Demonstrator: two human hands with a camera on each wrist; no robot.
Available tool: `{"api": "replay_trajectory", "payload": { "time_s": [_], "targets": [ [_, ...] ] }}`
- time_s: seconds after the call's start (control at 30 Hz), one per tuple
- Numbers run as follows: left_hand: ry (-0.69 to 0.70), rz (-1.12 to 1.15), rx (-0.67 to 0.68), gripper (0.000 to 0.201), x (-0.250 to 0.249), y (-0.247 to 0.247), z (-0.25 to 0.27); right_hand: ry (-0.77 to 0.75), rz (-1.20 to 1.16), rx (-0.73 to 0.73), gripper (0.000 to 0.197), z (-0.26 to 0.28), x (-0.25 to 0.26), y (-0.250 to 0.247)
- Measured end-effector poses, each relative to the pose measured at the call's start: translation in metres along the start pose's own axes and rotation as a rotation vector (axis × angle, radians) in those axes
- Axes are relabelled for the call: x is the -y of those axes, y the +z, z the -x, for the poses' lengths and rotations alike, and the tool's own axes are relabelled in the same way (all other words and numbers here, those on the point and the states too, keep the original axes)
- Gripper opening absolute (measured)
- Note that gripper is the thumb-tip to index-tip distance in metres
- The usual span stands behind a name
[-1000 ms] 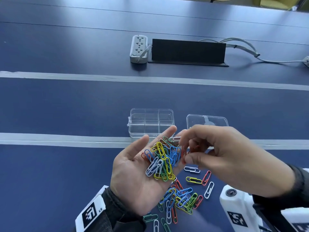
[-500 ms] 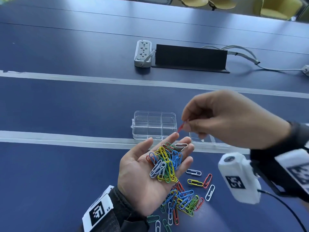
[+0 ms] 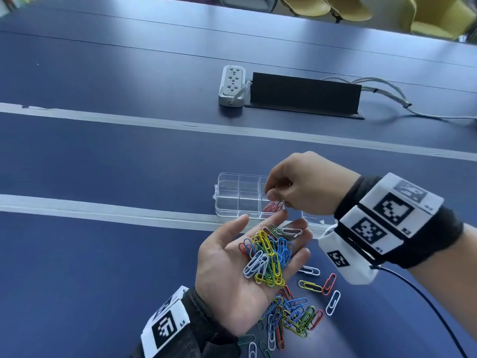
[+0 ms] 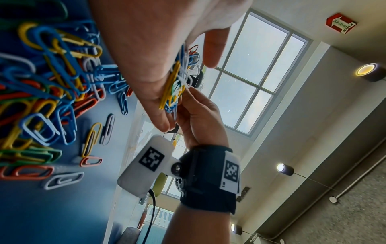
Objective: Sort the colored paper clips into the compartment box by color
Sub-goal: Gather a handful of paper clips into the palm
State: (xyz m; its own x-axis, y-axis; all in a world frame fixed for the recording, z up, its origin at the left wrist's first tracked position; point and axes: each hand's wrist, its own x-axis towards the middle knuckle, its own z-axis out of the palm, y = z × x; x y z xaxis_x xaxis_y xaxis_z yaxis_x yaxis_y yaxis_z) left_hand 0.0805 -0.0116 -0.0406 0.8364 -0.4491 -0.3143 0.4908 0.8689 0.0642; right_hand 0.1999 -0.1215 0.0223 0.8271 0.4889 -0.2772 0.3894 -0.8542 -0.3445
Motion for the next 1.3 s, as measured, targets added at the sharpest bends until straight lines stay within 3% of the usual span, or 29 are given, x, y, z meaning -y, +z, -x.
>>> {"api": "replay_trajectory", "payload": {
  "time_s": [0.13, 0.27, 0.37, 0.53, 0.63, 0.8, 1.17, 1.3],
  "targets": [
    [-0.01, 0.014, 0.005, 0.057, 0.001, 0.0, 0.001, -0.019, -0.053, 0.0, 0.028, 0.0, -0.007, -0.004],
    [-0.006, -0.002, -0.005, 0.056, 0.002, 0.001, 0.001, -0.041, -0.06, 0.126, 0.038, 0.003, -0.012, 0.002],
    [-0.002, -0.016, -0.009, 0.057, 0.001, 0.001, 0.0, -0.075, -0.158, 0.068, 0.042, 0.008, -0.015, -0.001],
    [0.002, -0.035, 0.003, 0.058, 0.001, -0.002, 0.0, -0.198, -0.181, -0.134, 0.023, 0.032, -0.018, -0.018],
    [0.003, -0.037, 0.014, 0.058, 0.001, -0.004, 0.0, -0.281, -0.067, -0.065, 0.015, 0.049, -0.013, -0.019],
    [0.001, -0.085, 0.024, 0.063, 0.0, -0.007, -0.002, -0.258, 0.11, 0.022, 0.019, 0.058, -0.015, -0.004],
    [-0.004, -0.096, 0.074, 0.067, -0.002, -0.01, -0.001, -0.254, 0.053, -0.053, 0.005, 0.058, -0.019, 0.004],
    [-0.011, -0.077, 0.075, 0.066, -0.002, -0.012, -0.002, -0.277, -0.019, -0.135, 0.013, 0.059, -0.017, -0.002]
  ]
}}
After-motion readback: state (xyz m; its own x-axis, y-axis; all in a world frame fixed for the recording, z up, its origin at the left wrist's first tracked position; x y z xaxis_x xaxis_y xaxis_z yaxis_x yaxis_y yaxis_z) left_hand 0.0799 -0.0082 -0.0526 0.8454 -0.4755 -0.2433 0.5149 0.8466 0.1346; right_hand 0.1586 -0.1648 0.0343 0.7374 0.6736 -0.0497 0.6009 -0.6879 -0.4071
